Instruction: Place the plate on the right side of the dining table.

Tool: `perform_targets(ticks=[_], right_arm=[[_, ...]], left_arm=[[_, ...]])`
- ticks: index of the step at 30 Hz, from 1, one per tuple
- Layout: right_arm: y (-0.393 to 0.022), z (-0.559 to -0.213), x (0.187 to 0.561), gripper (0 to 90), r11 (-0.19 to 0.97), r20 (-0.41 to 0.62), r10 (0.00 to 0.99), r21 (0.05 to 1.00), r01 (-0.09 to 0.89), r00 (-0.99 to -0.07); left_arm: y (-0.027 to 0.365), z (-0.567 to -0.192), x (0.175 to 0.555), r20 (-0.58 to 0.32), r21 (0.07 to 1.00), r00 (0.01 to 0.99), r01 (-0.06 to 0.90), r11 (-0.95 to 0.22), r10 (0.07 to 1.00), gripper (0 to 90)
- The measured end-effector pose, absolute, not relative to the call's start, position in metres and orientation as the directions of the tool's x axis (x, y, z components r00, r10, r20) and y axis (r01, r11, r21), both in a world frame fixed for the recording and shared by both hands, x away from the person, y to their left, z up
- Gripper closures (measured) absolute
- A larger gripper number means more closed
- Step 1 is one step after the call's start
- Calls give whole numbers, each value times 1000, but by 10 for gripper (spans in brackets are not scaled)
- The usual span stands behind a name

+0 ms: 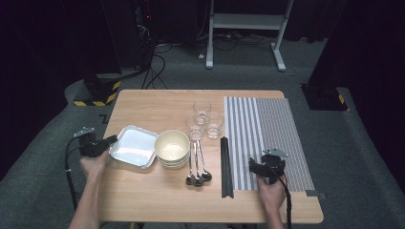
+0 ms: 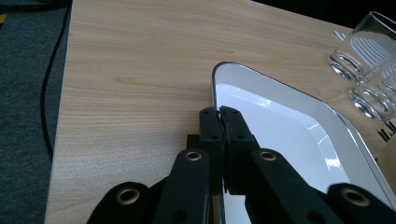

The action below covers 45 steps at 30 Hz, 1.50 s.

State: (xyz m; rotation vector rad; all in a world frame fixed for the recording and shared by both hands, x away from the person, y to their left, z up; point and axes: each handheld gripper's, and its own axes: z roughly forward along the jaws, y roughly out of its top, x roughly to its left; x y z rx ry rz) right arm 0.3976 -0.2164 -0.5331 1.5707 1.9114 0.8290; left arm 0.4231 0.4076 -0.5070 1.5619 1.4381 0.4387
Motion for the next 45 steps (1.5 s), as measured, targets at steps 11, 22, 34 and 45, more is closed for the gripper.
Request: perform_targets(ticks=[11,22,34,45], right_arm=[[-216,-533,398,191,137,-16,982,739,660,-187],[-216,-533,398,191,138,-16,982,739,660,-187],[-216,-533,398,191,138,-16,982,739,660,-187],[-216,-533,398,191,137,-16,982,739,660,-187]], left_arm=[[408,-505,423,-303,808,239,578,115,922,884],[413,-502,422,-277,810,222,577,103,935,884],[413,-501,423,-259,814,212,572,95,942,879],[410,-503,425,-241,814,215,576,77,946,863]])
